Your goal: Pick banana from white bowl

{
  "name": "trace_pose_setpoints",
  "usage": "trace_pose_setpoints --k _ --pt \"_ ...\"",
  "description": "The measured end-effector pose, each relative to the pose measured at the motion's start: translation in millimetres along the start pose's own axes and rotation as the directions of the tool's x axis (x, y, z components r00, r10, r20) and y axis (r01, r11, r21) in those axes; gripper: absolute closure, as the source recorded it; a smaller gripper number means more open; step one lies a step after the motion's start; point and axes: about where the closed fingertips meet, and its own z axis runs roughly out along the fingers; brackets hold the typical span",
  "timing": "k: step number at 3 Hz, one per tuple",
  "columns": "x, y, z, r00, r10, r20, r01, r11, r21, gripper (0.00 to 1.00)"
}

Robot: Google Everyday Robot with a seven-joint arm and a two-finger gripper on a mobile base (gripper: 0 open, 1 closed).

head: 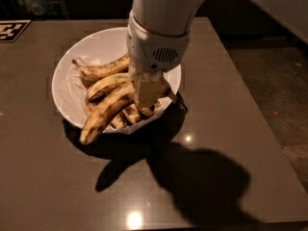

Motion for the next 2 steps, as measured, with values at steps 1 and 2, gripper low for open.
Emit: trace_pose_setpoints --k 1,2 --pt "3.7 63.4 -32.8 0.997 -0.035 0.07 0.032 0.9984 0.047 1.0" --pt "-2.4 65.4 -39.9 0.996 -0.046 0.071 0.041 0.9968 0.068 1.0"
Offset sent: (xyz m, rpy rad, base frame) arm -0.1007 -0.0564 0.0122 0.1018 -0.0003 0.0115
